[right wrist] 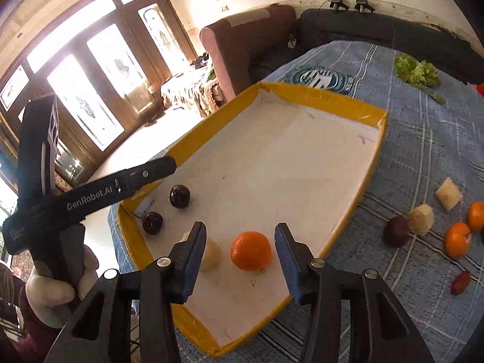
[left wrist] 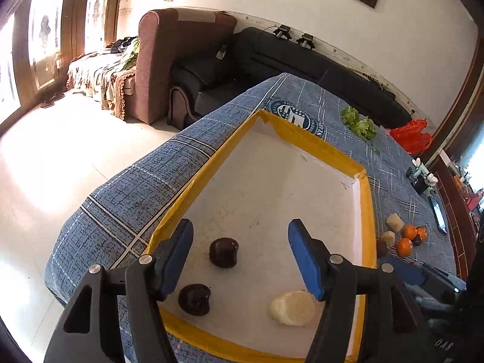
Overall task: Organize fruits
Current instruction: 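Lower the plum and orange into the tray and open both tools, then grasp a dark plum with the left tool while the right tool grasps a red date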
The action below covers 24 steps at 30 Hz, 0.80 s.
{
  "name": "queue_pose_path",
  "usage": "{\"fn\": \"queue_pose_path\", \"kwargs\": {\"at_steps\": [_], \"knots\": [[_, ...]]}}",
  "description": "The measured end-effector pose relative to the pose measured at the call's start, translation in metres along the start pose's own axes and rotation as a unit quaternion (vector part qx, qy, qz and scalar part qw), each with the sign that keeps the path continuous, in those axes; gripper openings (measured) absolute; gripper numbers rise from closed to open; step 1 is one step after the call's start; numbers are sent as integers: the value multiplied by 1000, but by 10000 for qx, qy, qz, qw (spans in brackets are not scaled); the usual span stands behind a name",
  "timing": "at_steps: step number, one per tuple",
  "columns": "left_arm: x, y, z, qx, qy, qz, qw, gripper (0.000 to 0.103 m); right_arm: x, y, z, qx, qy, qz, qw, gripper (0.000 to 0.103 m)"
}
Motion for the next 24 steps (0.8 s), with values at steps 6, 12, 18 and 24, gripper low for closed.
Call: {"fn": "queue_pose_path", "kwargs": {"at_steps": [6, 12, 18, 24], "knots": [[-5, 46, -34, -506, 303, 225, 9980, 78, 5, 39, -100, -661, 1179, -23, 9908, 94], [-23, 117, -35, -1034, 237, 913, 9902, 79, -19, 128, -143, -1345, 1275, 748, 9798, 99], [-52, 171, -9, -1259, -69, 1548, 9799, 79, -50, 194, -98, -1244, 540, 1456, 9800, 73], [-74, 210, 17, -1049, -99, 2389, 9653, 78, -62, 209, -72, -1436, 202, 1390, 9796, 73]]}}
Point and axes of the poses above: each gripper's, at about its wrist camera, not at the fingertips, and z roughly the way its jaws point, y to its right, x to its top, the point moved 3 cm from there along z, roughly the way its jaws point
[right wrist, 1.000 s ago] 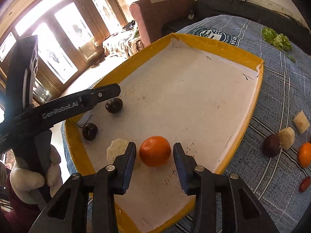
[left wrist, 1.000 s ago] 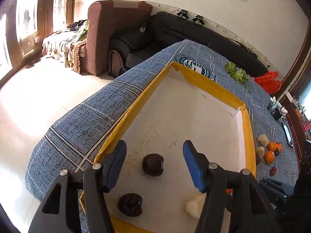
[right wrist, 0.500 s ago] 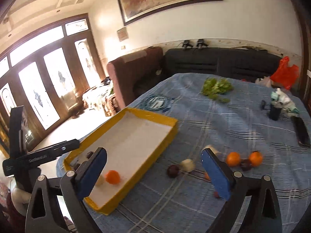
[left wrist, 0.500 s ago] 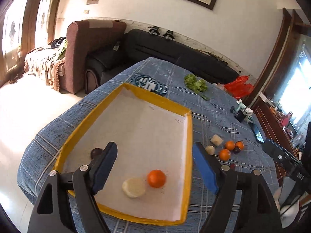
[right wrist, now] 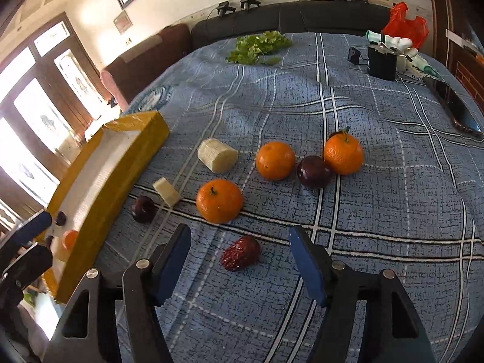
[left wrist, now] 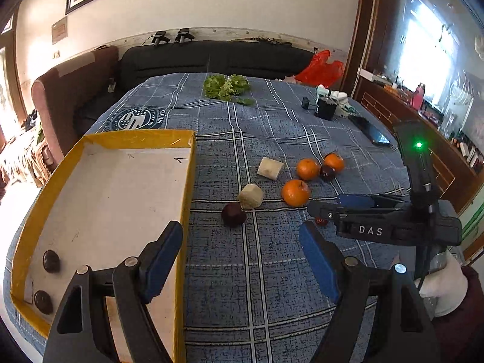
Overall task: Organize fruits
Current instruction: 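Grasp a dark plum with the left tool while the right tool grasps a red date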
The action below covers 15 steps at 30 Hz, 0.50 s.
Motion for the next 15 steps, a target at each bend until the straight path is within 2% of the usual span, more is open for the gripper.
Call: {"fn": "queue_pose_path", "kwargs": {"at_steps": [2, 3, 4, 5, 7, 9, 15], "knots": [[1, 4, 13, -15, -82, 93, 9999, 73, -4, -2, 4, -81, -40, -127, 9999, 72], [3, 5, 23, -7, -159, 114, 9998, 68, -5, -3, 7, -123, -64, -192, 9997, 66], [3, 4, 28, -13, -208, 116, 9997, 65, -6, -3, 10, -163, -83, -245, 9995, 57], [4, 5, 36, -22, -275, 120, 9995, 58, -7, -3, 9, -265, -40, -322, 9991, 53], [4, 5, 51, 15, -434, 131, 9990, 50, -8, -2, 9, -313, -23, -362, 9989, 31], [5, 5, 60, 24, -523, 133, 9985, 46, -8, 2, 8, -251, 7, -291, 9993, 31], [11, 7, 81, 117, -712, 212, 9972, 46, -9, 8, 7, -106, 19, -155, 9998, 31]]}}
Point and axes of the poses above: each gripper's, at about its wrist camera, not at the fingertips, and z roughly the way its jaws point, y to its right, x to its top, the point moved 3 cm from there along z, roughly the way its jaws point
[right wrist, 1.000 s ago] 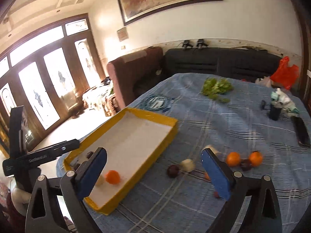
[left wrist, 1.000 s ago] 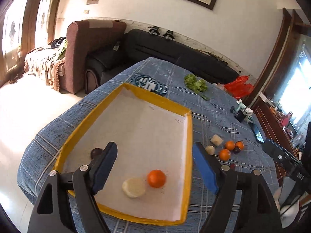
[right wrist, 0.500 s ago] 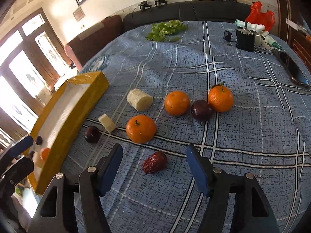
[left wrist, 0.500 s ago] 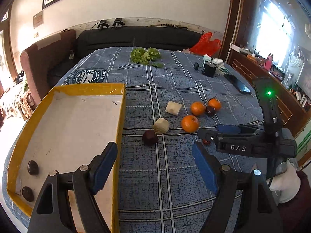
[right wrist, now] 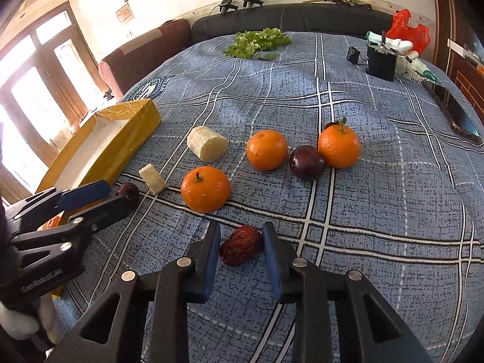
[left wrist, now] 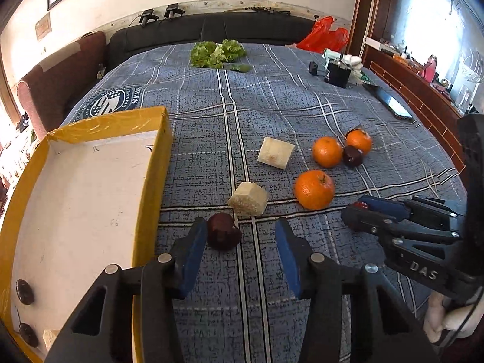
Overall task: Organize fruits
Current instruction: 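Grasp a dark plum with the left tool while the right tool grasps a red date, then carry the plum and date into the tray and open both tools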
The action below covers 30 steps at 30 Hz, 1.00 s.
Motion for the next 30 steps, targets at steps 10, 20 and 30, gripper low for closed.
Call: {"fn": "queue_pose_path", "kwargs": {"at_steps": [10, 20, 30], "knots": [[0, 1, 10, 396, -124, 193, 9990, 45, -1, 1, -3, 152, 4, 95, 9998, 31], [-3, 3, 19, 709, -202, 229, 9970, 26, -3, 3, -4, 143, 7, 181, 9997, 31], [-8, -15, -48, 130, 380, -473, 9981, 26, 2, 5, -24, 1104, 386, 532, 9917, 31]]}}
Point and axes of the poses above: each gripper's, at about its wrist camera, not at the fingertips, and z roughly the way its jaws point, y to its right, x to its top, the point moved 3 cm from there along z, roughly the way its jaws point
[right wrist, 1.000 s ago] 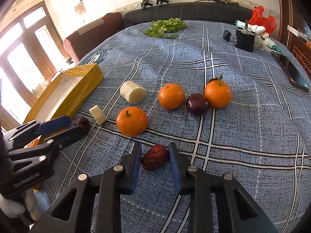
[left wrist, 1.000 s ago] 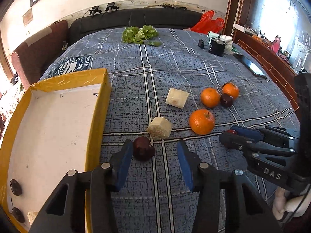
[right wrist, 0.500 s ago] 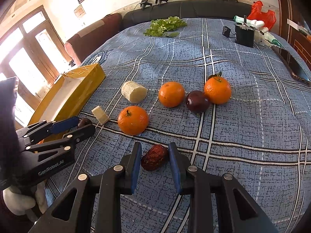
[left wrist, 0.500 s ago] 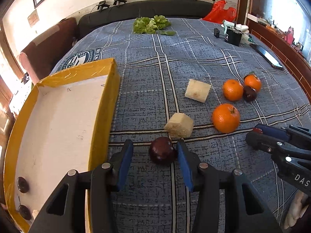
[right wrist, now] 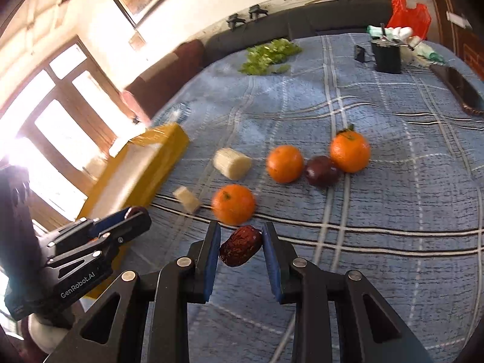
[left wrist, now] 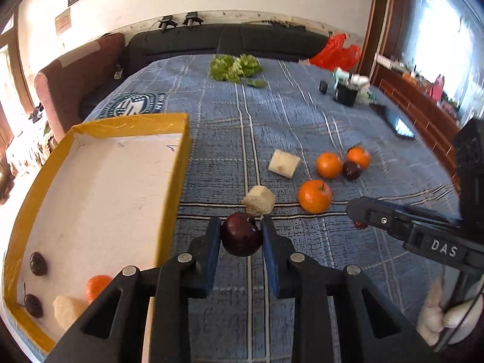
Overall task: Organize fruits
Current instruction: 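Carry the plum and date into the tray and open both tools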
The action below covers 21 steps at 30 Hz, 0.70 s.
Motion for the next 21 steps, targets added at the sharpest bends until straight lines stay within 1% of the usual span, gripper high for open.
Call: {"fn": "queue_pose_path", "kwargs": {"at_steps": [3, 5, 7, 9, 11, 15, 18, 21], "knots": [[2, -23, -22, -43, 130, -236, 9996, 26, 2, -8, -2, 580, -66, 261, 9980, 31], [2, -44, -35, -15, 213, -402, 9990, 26, 2, -17, -1, 871, -152, 424, 9952, 32], [1, -67, -46, 112, 297, -563, 9979, 26, 2, -33, 1, 1167, -245, 484, 9917, 32], [-1, -92, -52, 296, 321, -734, 9963, 26, 4, -55, 3, 1339, -335, 399, 9896, 32], [-4, -119, -52, 412, 252, -975, 9941, 26, 4, -85, 6, 1390, -426, 164, 9892, 32], [-9, -164, -42, 623, 93, -1337, 9890, 26, -3, -145, 22, 1352, -654, -462, 9876, 32], [-15, -185, -32, 677, -54, -1500, 9863, 26, -16, -185, 44, 1202, -886, -964, 9841, 32], [-19, -197, -21, 679, -165, -1586, 9849, 27, -32, -214, 64, 1025, -1105, -1366, 9791, 32]]}}
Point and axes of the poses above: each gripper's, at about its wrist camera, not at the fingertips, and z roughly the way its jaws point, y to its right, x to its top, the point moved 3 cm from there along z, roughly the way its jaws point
